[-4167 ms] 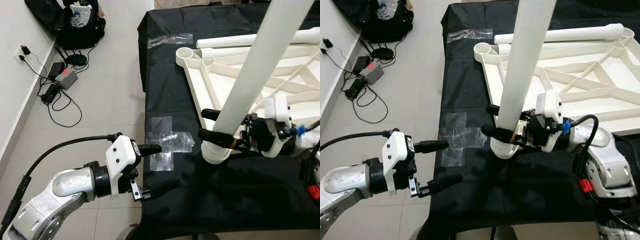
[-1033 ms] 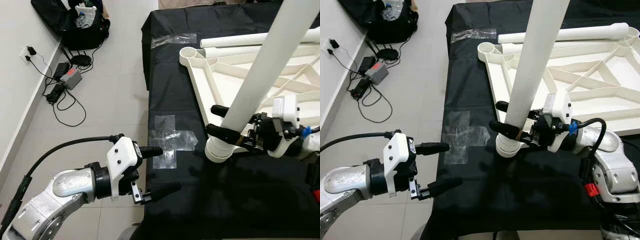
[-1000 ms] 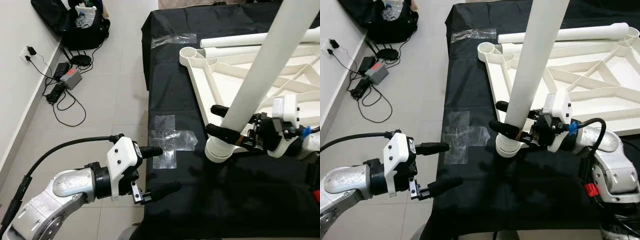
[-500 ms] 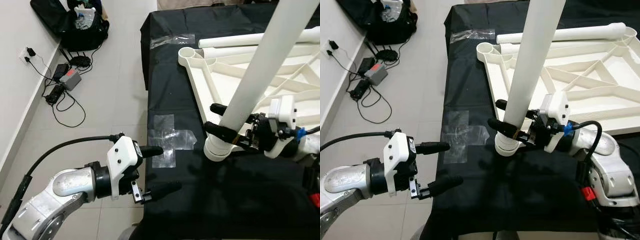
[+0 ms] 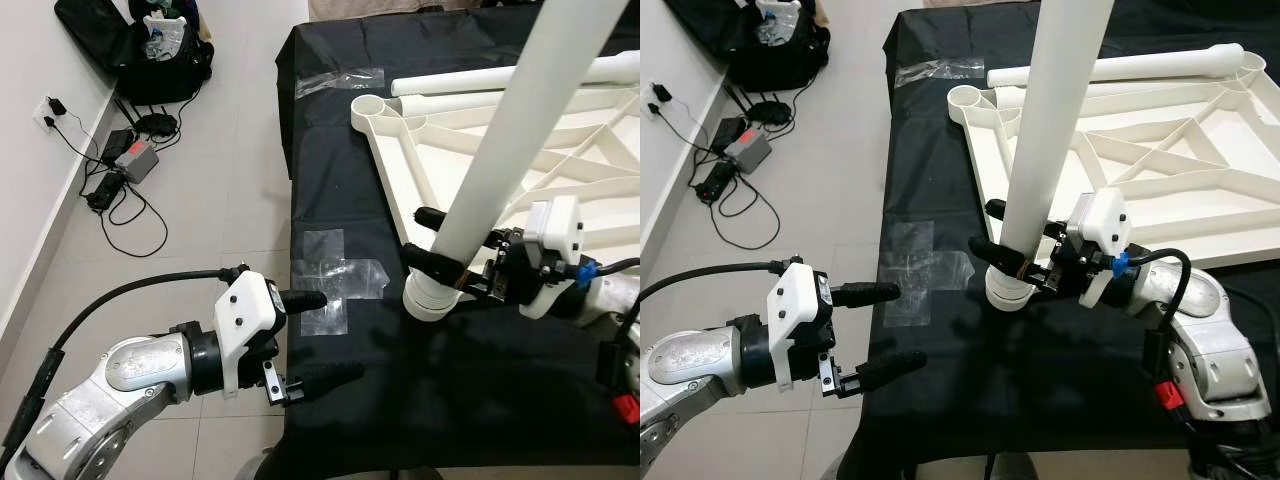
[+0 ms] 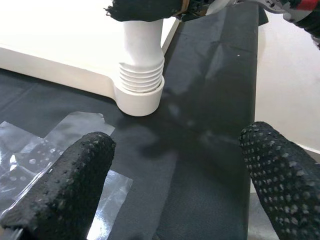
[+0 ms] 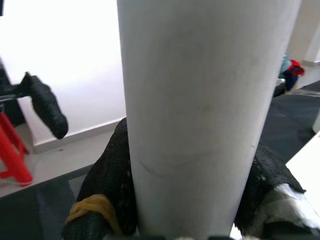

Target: Building children table

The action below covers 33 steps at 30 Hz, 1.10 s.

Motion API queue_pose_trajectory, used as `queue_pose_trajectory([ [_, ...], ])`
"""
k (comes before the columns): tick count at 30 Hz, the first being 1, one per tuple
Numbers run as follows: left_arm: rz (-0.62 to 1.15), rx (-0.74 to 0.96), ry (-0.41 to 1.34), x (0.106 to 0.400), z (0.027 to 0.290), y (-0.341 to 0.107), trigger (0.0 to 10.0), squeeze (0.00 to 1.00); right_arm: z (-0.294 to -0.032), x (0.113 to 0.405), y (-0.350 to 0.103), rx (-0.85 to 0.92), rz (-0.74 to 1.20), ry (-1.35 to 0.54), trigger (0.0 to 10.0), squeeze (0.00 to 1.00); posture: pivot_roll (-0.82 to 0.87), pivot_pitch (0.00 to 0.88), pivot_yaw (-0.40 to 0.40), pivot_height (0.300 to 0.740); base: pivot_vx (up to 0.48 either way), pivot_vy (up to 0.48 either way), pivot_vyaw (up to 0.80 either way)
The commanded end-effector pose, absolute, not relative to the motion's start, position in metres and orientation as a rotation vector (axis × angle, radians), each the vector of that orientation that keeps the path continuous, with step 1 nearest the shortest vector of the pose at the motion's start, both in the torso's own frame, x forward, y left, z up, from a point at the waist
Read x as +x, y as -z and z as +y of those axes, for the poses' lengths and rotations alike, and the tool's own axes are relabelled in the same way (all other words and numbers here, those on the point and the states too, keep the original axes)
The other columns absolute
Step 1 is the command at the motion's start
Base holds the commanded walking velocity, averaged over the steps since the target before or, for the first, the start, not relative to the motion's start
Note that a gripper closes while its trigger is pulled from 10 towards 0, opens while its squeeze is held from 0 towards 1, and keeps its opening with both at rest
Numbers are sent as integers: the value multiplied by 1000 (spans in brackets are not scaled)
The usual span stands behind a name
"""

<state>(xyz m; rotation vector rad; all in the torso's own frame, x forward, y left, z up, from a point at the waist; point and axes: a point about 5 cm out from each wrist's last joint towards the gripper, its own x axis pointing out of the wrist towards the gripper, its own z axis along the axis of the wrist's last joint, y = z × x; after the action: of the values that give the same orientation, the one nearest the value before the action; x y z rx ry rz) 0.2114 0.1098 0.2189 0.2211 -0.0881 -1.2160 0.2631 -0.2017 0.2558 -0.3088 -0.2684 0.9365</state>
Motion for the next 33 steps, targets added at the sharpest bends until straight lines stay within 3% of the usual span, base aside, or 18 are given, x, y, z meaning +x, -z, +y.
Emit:
queue_pose_trajectory([
  [1, -79, 215, 1241, 207, 107, -217, 10000, 0, -207, 267, -241, -303, -195, -856, 10000, 0, 39, 315, 81, 740, 0, 0, 0],
  [33, -87, 208, 1250, 207, 103, -216, 10000, 0, -186, 259, -225, -285, -156, -548, 10000, 0, 18, 301, 71, 740, 0, 0, 0],
])
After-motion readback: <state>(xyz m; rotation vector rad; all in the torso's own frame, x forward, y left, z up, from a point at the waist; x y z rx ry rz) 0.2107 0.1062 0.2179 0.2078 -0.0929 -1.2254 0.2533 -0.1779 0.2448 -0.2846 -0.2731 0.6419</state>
